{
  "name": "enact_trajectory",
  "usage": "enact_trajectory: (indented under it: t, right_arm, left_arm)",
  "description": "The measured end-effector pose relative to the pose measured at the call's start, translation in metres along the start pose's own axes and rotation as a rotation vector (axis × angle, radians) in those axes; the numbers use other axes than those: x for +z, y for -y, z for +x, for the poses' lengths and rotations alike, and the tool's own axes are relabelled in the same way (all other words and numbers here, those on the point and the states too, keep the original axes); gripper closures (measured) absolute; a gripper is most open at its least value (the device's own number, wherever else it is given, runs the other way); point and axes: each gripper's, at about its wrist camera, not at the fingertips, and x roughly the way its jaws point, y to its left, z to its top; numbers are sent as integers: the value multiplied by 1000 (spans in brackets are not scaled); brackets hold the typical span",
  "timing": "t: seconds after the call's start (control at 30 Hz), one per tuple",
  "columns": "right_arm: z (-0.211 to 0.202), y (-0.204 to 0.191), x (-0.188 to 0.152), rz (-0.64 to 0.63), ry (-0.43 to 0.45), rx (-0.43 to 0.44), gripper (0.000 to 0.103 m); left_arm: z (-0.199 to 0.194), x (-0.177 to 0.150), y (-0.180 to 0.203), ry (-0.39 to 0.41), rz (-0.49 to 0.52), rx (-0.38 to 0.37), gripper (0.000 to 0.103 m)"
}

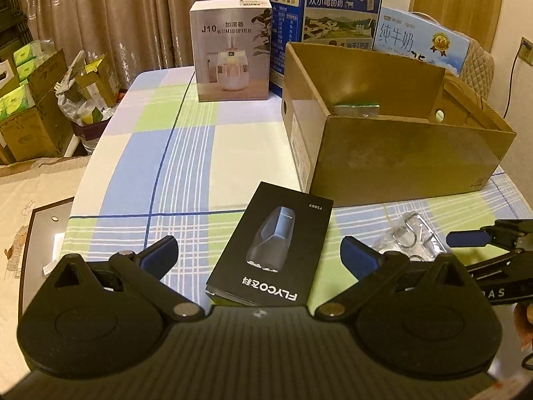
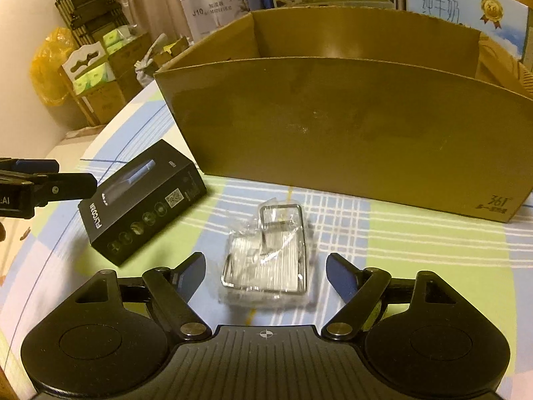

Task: Organize objects
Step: 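Move both grippers back toward the black shaver box and plastic-wrapped item, then grasp the black FLYCO box with the left gripper while the right grasps the plastic-wrapped item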

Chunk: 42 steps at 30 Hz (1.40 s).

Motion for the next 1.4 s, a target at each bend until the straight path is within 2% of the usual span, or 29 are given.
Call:
enact_trajectory:
  t: [0.1,0.23,0.33,0.37,0.5,0.77,1.03,1.1,1.2,1.27,1.4]
  right_arm:
    - [6,-5,0,-11,-15,11,26]
    - [14,-10,-3,-45,-45,-23,26]
    - [13,-7,-3,-12,-39,-13,28]
    - [12,-6,-2,-9,-34,-16,30]
    - [12,-1,0,20,-42,-36,51]
    - [2,-5,4,8,-45,-31,52]
    - [0,-5,7,7,-39,-30,52]
    - [0,-4,6,6,-39,-30,52]
    - [-2,-3,5,6,-37,-28,52]
    - [-3,-3,5,7,-40,-33,52]
    - [-10,-2,6,20,-34,-38,52]
  left_arm:
    - [5,1,-2,-14,3,1,1]
    - [12,1,-5,-23,4,4,1]
    - [17,1,-7,-31,3,9,1]
    - [18,2,-8,-32,2,11,1]
    - [24,4,-8,-38,7,0,1]
    - [47,5,-5,-75,42,-17,1]
    - [64,6,5,-110,118,-39,2]
    - [69,5,5,-123,131,-36,3]
    - [73,6,4,-132,120,-45,11]
    - [74,6,6,-134,117,-56,21]
    - [70,4,13,-139,134,-78,26]
